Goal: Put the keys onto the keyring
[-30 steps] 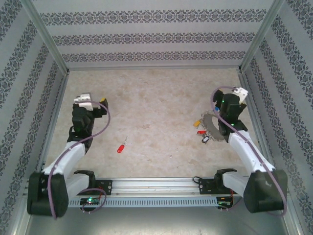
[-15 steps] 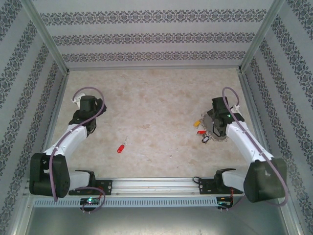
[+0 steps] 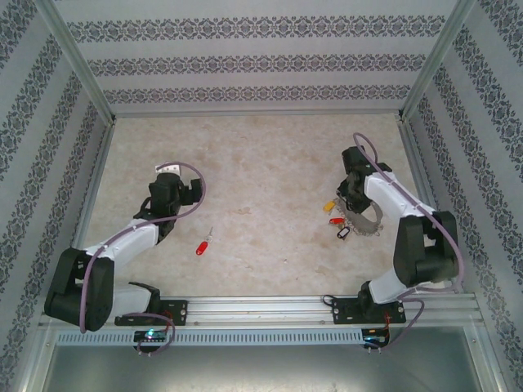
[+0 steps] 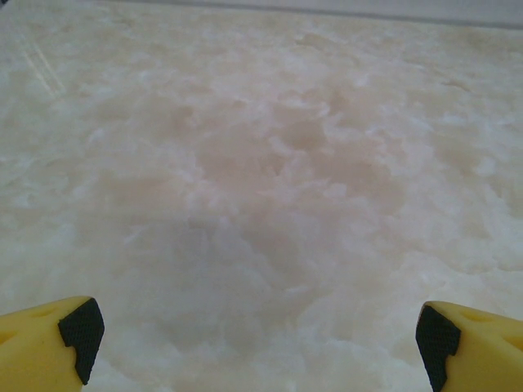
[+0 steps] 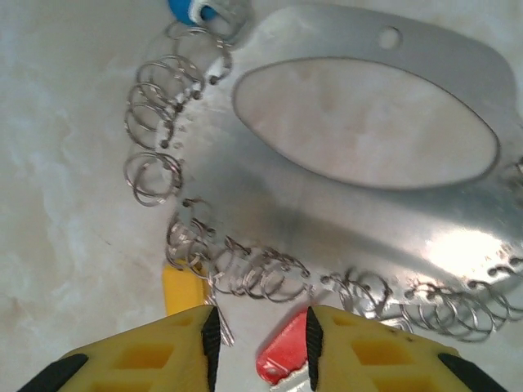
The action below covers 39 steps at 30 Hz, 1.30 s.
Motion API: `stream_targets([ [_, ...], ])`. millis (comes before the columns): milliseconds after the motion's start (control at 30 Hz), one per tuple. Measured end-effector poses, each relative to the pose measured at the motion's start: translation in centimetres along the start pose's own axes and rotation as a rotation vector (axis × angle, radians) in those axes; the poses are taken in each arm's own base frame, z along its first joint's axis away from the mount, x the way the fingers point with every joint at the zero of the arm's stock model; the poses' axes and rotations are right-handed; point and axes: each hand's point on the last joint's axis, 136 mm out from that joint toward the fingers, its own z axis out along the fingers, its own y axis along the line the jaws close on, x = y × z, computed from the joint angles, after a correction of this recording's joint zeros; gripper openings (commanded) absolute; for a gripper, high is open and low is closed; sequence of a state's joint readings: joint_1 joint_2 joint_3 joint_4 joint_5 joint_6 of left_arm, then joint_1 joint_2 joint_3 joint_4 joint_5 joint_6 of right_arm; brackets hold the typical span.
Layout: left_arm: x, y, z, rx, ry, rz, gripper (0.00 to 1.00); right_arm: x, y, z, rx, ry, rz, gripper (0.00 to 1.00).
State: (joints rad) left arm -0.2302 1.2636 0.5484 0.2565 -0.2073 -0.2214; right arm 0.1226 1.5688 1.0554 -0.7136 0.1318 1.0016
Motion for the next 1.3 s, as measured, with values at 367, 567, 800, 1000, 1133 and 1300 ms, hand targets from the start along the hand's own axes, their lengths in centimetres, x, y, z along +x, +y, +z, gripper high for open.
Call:
stream_targets([
  [367, -0.9, -0.6, 0.3, 0.023, -0.015, 0.023, 0.99, 0.5, 1.1, 3.9, 0.077, 0.074, -0.074, 0.33],
  [567, -1.2, -1.1, 0.5, 0.038, -0.016, 0.031, 0.99, 0.9, 0.7, 4.3, 0.113, 0.075, -0.086, 0.26],
  [800, -1.3, -1.0, 0.6, 0.025, -0.013, 0.033, 0.99, 1.0, 0.3, 4.4, 0.128, 0.077, -0.074, 0.26],
  [1000, -1.1, -0.7, 0.6, 0.007, -0.003, 0.037, 0.99, 0.9, 0.2, 4.4, 0.132, 0.071, -0.075, 0.25],
  [1133, -1.1, -0.5, 0.6, -0.003, -0.001, 0.041, 0.99, 0.9, 0.1, 4.4, 0.135, 0.069, -0.076, 0.25],
  [1300, -1.1, -0.6, 1.1, -0.006, 0.012, 0.049, 0.99, 1.1, -0.1, 4.5, 0.141, 0.074, -0.073, 0.23],
])
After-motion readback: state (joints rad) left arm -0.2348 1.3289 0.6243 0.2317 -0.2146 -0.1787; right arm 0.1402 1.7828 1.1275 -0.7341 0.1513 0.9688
